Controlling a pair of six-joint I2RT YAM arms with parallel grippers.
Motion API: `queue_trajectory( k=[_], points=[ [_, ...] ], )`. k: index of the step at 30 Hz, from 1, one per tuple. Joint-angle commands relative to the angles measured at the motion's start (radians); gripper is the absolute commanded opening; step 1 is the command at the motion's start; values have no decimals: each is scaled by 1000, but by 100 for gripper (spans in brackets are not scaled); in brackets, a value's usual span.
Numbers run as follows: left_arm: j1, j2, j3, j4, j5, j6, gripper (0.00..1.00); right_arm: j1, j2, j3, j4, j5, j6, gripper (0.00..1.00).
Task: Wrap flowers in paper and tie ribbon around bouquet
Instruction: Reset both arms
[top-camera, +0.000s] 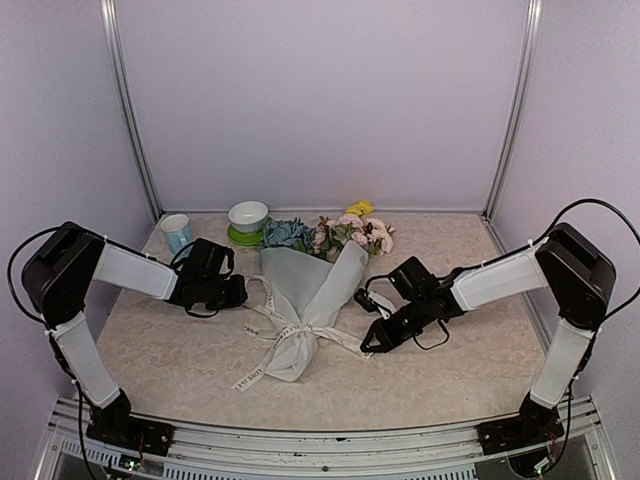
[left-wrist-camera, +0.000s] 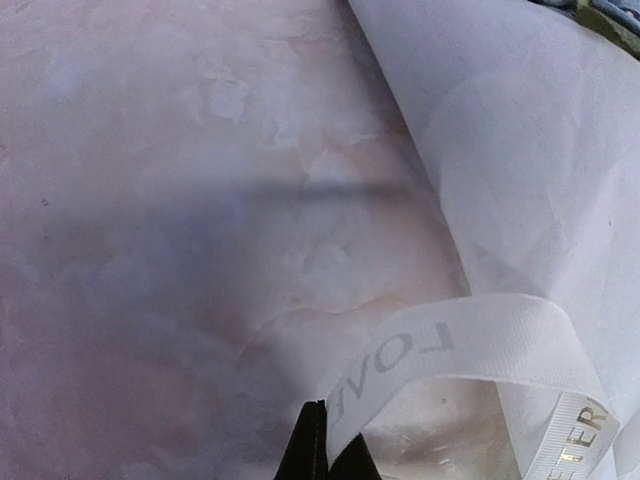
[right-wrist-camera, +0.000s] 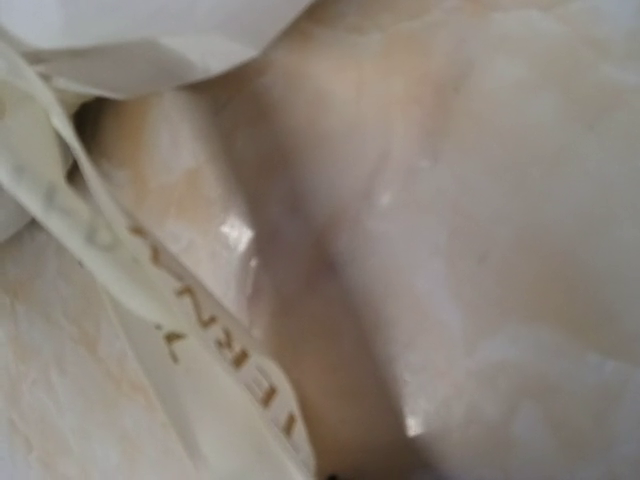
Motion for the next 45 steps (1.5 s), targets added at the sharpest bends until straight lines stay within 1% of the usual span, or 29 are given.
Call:
queue_trajectory(
  k=[1,4,7,9,13,14,15,16,17,21,22,23,24,25,28,31,33,37,38,43,45],
  points=[
    [44,-12,-22,-50,-52,-42,0,-18,10,-60,-53,10,2,0],
    [48,-17,-45,-64,-56,-54,0,-19,-13,-85,-69,26,2,0],
    [45,-17,-63,-34,-29,-57,0,-19,-15,-96,-57,16,4,0],
    [34,-17,-63,-20,-10,-47,0,-19,-9,-80,-58,13,-2,0],
    [-1,-38,-42,-34,-31,-12,0,-19,-26,-39,-69,6,-20,0],
    [1,-45,-41,-42,-37,-13,9,-20,-37,-33,-74,11,-23,13],
    [3,-55,-38,-54,-48,-15,24,-23,-51,-26,-84,17,-26,24],
    [6,-66,-34,-75,-78,-19,48,-30,-68,-19,-93,24,-29,36],
    [7,-82,-28,-98,-111,-19,60,-40,-92,-13,-104,33,-29,46],
    [9,-162,2,-205,-243,-20,91,-140,-212,12,-131,72,-34,68],
    [10,-184,9,-229,-266,-24,96,-169,-241,18,-135,80,-34,80],
    [9,-206,13,-254,-285,-28,99,-201,-268,27,-140,88,-36,93],
    [6,-232,14,-276,-304,-36,99,-233,-291,35,-143,100,-39,99],
    [-1,-270,10,-292,-321,-38,99,-262,-319,42,-145,115,-39,100],
    [-34,-360,-7,-327,-418,-52,99,-361,-378,42,-120,171,-21,100],
    [-45,-436,-43,-350,-485,-83,99,-471,-435,7,-44,211,30,100],
    [-39,-471,-79,-342,-514,-99,99,-515,-473,-25,13,248,56,100],
    [-11,-497,-116,-310,-560,-123,99,-528,-557,-124,144,462,68,100],
    [-4,-495,-117,-299,-566,-126,99,-529,-573,-146,165,493,69,100],
    [16,-471,-103,-269,-582,-125,99,-537,-610,-213,236,530,77,100],
    [17,-462,-101,-265,-588,-117,99,-538,-619,-225,240,539,69,100]
  ],
)
